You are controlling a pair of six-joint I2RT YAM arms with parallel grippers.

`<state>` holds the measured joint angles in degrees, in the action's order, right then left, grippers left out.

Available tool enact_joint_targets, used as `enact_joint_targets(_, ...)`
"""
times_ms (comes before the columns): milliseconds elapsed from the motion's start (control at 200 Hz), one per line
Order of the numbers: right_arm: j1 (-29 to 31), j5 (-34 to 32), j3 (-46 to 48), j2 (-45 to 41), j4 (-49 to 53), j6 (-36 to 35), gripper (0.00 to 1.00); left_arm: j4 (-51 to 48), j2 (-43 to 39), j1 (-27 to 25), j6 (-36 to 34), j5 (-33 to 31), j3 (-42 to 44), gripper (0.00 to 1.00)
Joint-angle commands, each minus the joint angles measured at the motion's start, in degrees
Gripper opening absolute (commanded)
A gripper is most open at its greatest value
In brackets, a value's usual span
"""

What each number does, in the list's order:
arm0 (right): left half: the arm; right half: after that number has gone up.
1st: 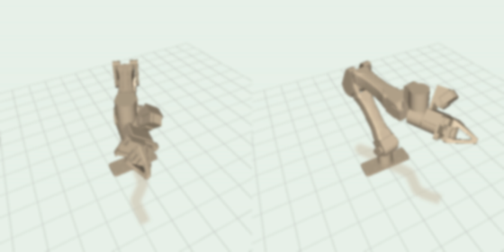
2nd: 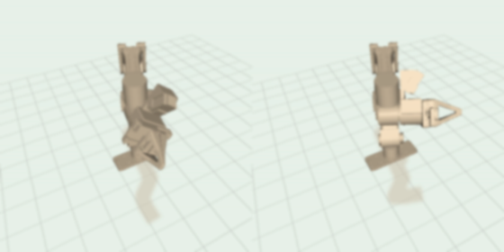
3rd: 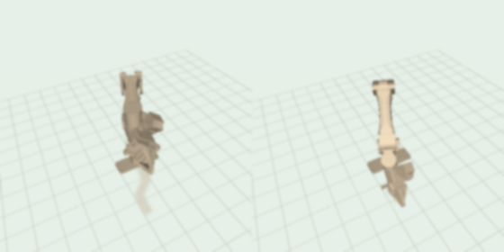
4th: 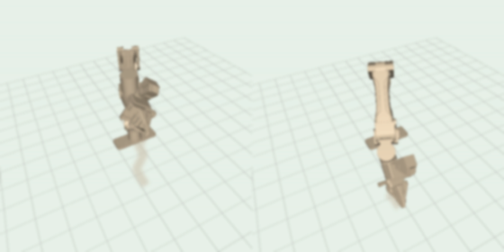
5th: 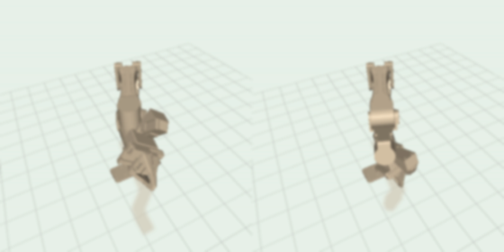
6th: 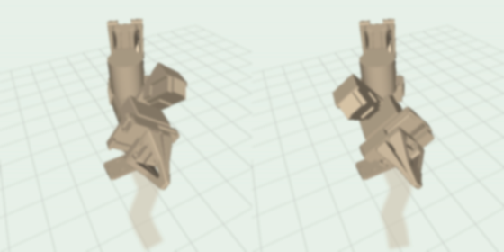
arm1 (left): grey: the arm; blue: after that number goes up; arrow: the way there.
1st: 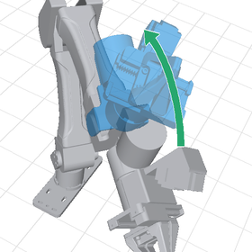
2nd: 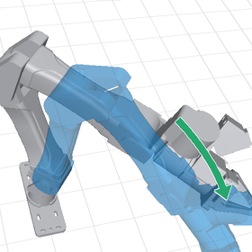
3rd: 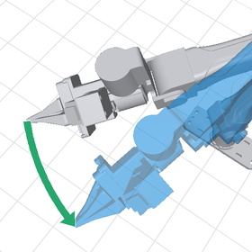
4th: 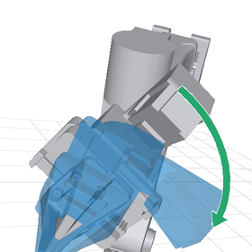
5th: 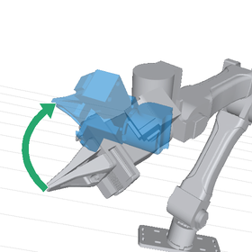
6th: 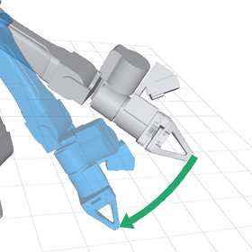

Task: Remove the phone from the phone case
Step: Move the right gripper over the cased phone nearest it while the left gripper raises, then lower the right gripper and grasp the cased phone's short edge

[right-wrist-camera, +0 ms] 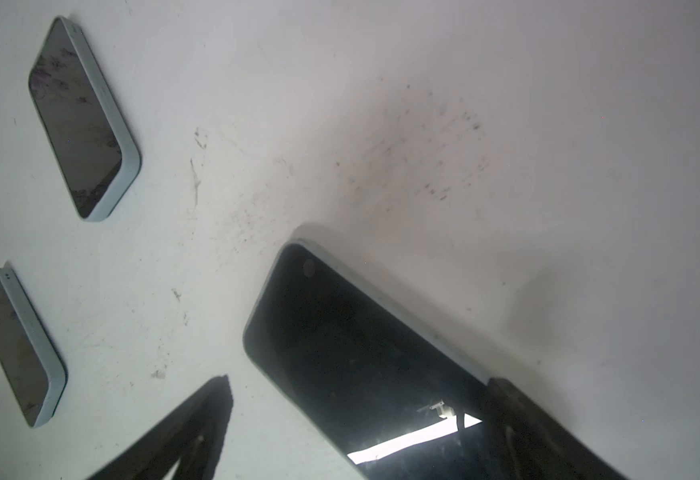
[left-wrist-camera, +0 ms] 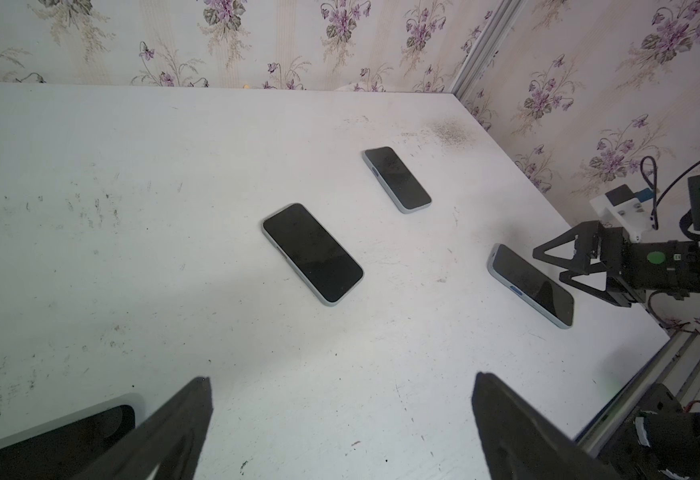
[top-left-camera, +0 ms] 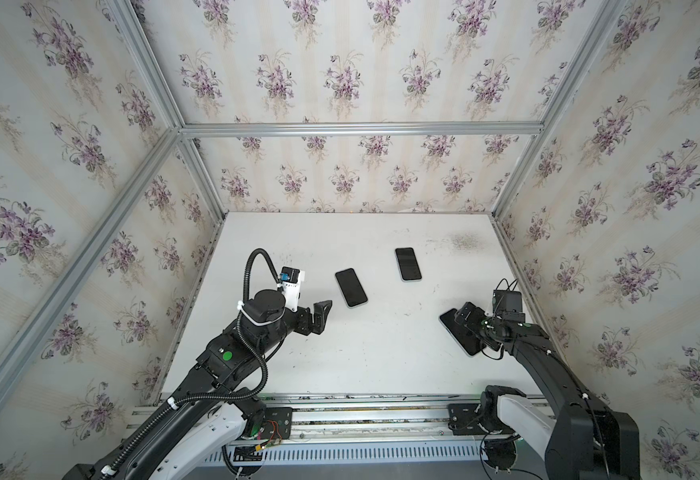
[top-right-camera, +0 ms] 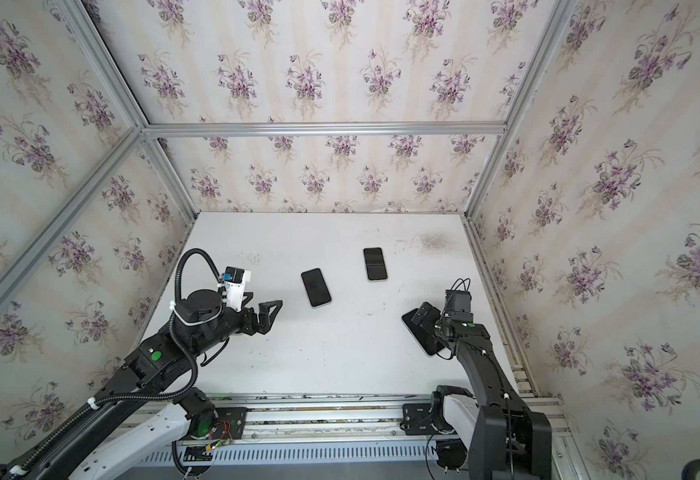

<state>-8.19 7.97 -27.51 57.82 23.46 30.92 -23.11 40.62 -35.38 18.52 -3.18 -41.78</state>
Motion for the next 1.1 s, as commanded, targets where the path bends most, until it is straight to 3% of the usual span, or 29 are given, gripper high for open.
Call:
enact_joint_targets(0,-0.25,-4.21,-1.99,1.02,0.35,-1.50,1.00,0.26,-0.10,-0.13,0.03,-0.57,0.21,1.00)
enact_joint_targets(170,-1.40,-3.92,-3.78,6.01,-2.64,-2.79,0.99,0.25,-0.22,-0.31,0.10,-0.62,0.30,1.00)
enact_joint_targets(565,-4.65,7.02,-2.79,13.40,-8.27,-2.54,0.99,0.10,-0.81,-0.84,0.25,-1.21,0.68,1.00)
enact_joint_targets(1094,-4.73,16.23,3.81,7.44,-9.91,1.95,0.99,0.16,-0.89,-1.28,0.20,-1.58,0.78,1.00)
